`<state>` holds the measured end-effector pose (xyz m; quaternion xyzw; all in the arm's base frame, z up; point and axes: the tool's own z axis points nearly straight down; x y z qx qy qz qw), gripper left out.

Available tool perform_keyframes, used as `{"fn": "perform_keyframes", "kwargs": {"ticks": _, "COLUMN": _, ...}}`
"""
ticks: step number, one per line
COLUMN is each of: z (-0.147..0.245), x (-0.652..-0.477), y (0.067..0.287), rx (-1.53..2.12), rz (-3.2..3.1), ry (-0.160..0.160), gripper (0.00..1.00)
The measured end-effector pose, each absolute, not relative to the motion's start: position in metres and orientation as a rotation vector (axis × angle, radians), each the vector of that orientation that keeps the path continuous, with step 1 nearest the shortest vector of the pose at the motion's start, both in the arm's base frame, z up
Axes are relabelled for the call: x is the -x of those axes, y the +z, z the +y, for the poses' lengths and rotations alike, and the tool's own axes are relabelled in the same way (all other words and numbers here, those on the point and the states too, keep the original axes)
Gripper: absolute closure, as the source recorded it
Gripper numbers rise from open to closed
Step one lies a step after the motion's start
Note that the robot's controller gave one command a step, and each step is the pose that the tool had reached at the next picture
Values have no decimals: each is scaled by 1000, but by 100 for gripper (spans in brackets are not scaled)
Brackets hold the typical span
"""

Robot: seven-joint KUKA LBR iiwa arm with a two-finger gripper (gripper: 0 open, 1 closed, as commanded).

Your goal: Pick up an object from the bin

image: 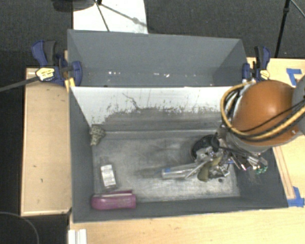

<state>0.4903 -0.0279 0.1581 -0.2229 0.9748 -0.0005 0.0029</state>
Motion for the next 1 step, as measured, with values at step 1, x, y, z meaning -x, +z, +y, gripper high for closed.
{"fn": "perform_keyframes", "kwargs": {"ticks": 1, "z": -27, "x": -491, "y": 173, "rx": 689, "rz": 3058, "ry": -2, "gripper": 100}}
